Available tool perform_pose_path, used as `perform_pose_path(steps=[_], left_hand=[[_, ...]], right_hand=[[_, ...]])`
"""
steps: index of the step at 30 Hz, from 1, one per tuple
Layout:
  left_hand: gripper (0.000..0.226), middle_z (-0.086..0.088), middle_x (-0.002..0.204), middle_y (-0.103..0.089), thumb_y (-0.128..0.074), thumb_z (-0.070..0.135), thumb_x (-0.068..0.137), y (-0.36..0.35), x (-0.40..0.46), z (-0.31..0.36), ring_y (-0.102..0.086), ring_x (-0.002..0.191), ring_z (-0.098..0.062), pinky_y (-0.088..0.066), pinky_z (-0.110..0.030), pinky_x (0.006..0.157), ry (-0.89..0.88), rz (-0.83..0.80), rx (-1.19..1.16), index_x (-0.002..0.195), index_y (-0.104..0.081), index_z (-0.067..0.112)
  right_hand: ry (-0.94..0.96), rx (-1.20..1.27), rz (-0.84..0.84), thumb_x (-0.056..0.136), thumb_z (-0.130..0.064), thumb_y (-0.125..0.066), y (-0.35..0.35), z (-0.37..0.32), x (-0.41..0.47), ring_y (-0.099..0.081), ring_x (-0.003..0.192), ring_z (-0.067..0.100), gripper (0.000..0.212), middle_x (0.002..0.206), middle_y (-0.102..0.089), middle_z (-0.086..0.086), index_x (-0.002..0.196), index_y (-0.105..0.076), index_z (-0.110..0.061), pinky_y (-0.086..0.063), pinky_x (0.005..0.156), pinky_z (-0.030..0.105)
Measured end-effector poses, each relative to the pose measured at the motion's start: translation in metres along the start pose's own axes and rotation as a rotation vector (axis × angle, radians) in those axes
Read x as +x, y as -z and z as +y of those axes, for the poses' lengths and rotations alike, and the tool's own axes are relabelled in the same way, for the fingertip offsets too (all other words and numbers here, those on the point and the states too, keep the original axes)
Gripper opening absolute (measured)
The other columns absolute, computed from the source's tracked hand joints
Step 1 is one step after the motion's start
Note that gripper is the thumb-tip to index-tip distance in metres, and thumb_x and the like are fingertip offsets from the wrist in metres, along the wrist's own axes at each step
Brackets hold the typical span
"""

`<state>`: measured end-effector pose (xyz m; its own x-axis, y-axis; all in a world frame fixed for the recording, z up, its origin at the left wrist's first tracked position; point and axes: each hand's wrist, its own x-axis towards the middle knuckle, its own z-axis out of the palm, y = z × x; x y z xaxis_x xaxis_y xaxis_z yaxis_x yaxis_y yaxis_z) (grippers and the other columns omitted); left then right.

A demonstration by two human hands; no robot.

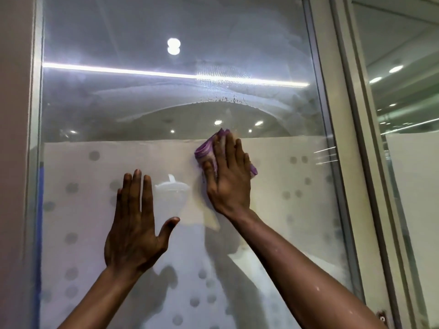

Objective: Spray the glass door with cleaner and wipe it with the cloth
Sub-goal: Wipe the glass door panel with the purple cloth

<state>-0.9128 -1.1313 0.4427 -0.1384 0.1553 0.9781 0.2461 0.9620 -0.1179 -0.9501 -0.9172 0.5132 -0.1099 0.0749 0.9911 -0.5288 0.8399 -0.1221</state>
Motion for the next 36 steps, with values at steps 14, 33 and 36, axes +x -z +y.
perform_pose_path(steps=[14,33,36], left_hand=[[0.097,-0.007,0.177,0.003,-0.025,0.075,0.098,0.028,-0.013,-0.045,0.002,0.165,-0.026,0.004,-0.033,0.134,-0.027,-0.073,-0.036,0.167,-0.001,0.011],[0.100,-0.013,0.177,-0.003,-0.024,0.076,0.098,0.034,-0.031,-0.042,-0.006,0.165,-0.031,-0.009,-0.036,0.134,0.058,0.151,-0.348,0.165,-0.011,0.002],[0.100,-0.010,0.177,-0.003,-0.017,0.075,0.099,0.040,-0.059,-0.047,-0.006,0.165,-0.029,-0.011,-0.039,0.134,0.133,0.161,-0.329,0.164,-0.014,-0.001]], right_hand=[[-0.289,0.137,-0.011,0.107,-0.048,-0.024,0.040,0.064,-0.007,-0.001,0.162,0.017,0.064,0.175,-0.006,-0.006,0.165,-0.014,-0.026,-0.009,0.131,0.051],[0.560,0.058,-0.221,0.107,-0.046,-0.023,-0.063,-0.164,0.003,0.001,0.163,0.023,0.062,0.176,-0.007,0.001,0.165,-0.020,-0.027,-0.003,0.132,0.041],[0.640,0.078,-0.213,0.108,-0.043,-0.036,-0.071,-0.167,-0.025,-0.004,0.163,0.023,0.060,0.175,-0.011,0.001,0.164,-0.025,-0.027,-0.011,0.131,0.046]])
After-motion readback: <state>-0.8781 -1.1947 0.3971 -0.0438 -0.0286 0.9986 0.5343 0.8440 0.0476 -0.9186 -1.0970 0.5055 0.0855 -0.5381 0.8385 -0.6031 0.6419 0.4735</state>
